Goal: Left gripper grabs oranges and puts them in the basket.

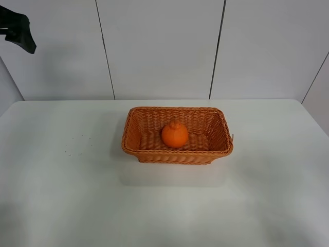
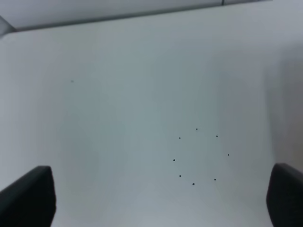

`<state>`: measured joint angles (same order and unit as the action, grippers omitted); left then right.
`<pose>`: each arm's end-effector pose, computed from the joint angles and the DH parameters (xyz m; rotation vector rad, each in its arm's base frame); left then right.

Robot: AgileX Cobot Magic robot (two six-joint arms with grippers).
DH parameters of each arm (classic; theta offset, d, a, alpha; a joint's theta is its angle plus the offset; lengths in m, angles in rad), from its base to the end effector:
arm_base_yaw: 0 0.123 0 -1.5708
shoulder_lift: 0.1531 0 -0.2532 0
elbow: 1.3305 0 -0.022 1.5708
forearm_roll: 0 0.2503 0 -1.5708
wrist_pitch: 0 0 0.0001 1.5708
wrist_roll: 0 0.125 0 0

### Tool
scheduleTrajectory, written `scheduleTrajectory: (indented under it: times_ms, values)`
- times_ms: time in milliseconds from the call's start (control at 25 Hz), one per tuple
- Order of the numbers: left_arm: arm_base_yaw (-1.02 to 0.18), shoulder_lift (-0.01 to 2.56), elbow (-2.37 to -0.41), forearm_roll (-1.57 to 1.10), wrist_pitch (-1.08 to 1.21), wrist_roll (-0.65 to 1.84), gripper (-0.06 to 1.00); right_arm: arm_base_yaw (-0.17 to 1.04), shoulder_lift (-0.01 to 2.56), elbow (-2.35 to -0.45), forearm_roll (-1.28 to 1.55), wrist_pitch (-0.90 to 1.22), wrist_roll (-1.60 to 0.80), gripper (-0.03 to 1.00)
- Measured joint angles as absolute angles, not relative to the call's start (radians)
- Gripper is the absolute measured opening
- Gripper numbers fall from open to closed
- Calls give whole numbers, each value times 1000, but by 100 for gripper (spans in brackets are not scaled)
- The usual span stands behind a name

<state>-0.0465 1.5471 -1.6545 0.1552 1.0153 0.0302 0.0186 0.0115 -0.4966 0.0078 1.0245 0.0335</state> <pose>0.3593 -0.0003 0.3538 0.1272 2.3817 0.1884 0.0611 0.0020 0.2638 0.0150 2.0232 0.0423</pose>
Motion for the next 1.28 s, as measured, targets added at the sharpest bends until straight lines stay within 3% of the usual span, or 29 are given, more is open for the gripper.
scheduleTrajectory:
  times_ms: [760,1280]
  values:
    - [-46,844,-1043,199,801,-56,99,19,12,-497,8,1024,34,69]
    - [-46,516,-835,202,824,-118,99,19,12,-497,8,1024,34,69]
